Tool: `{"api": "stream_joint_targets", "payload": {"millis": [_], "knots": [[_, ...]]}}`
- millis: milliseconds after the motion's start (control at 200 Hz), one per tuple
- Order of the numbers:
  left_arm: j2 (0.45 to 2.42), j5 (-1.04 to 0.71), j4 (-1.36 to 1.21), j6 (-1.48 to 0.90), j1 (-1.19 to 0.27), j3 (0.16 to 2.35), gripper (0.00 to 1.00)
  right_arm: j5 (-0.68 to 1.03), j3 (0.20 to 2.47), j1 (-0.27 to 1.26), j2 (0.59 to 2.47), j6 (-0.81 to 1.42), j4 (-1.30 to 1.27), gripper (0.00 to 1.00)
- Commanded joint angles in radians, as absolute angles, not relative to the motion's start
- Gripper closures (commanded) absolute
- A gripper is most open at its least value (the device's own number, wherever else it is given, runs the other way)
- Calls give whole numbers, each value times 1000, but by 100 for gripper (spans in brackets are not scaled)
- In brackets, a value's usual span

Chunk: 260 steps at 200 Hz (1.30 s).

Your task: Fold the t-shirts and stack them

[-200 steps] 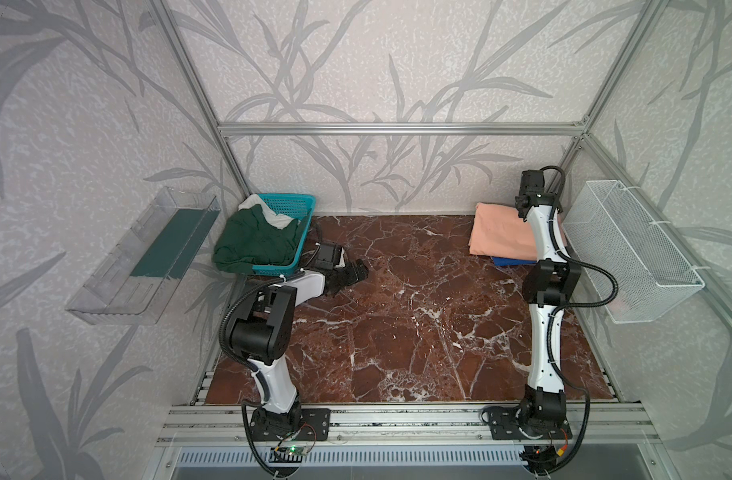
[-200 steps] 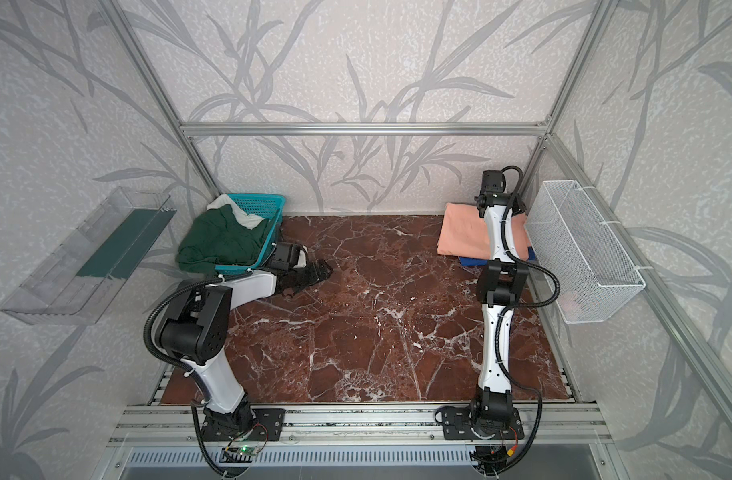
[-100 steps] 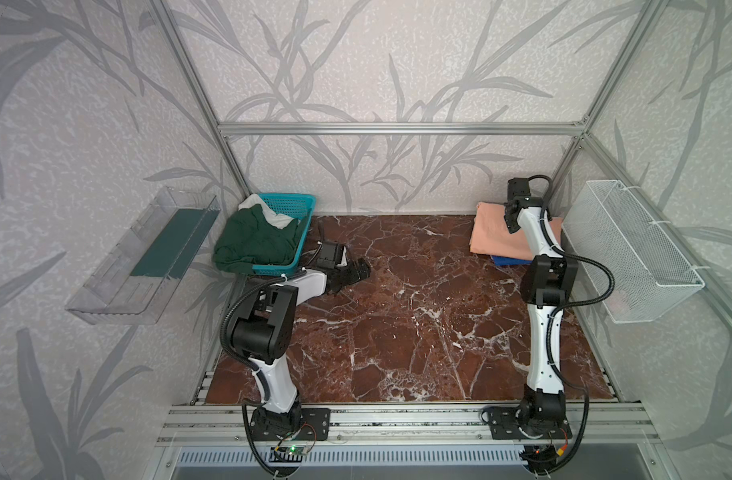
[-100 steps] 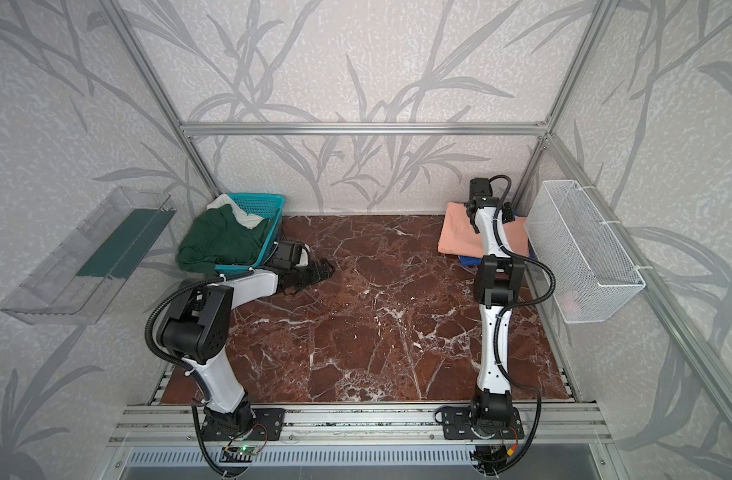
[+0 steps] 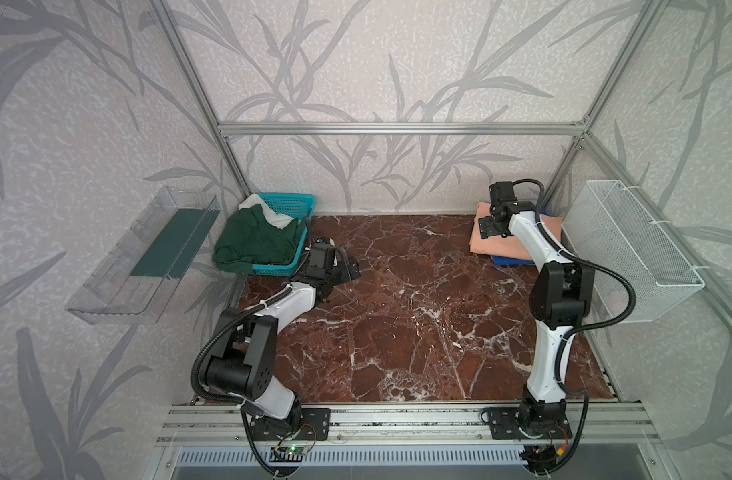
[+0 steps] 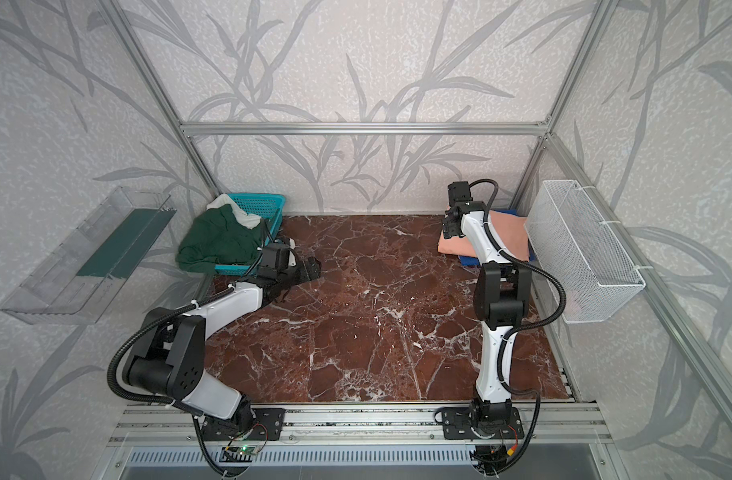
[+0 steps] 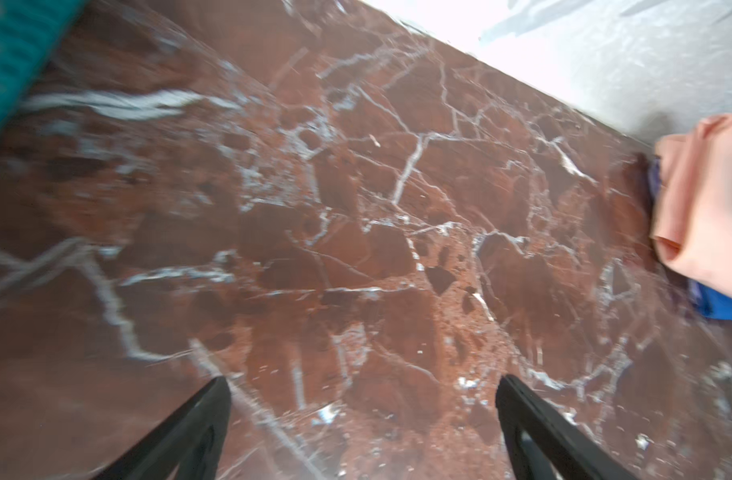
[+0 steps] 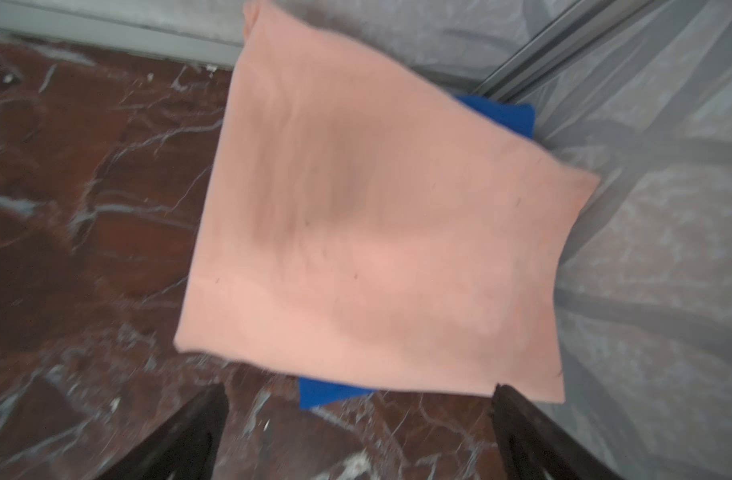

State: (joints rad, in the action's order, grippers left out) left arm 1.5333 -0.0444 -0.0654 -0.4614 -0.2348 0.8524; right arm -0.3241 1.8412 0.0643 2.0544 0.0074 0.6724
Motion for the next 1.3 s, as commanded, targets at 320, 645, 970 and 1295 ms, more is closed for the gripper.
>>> {"api": "stream_joint_targets", "payload": {"millis": [320,645,970,1295], "knots": [[1312,383,-159,-270,-124,673,1,-201,844,78,1503,201,-283,1],[1450,399,-609,-67,-35,508,1,-581,483,118,1353,74,-646,1],[1523,322,-712,-82,-8,482,1,-536,364,118,1245,0,-711,1],[1557,276,-990,-71,-6,344,1,-364,256,121,1386,22,-985,1]]}}
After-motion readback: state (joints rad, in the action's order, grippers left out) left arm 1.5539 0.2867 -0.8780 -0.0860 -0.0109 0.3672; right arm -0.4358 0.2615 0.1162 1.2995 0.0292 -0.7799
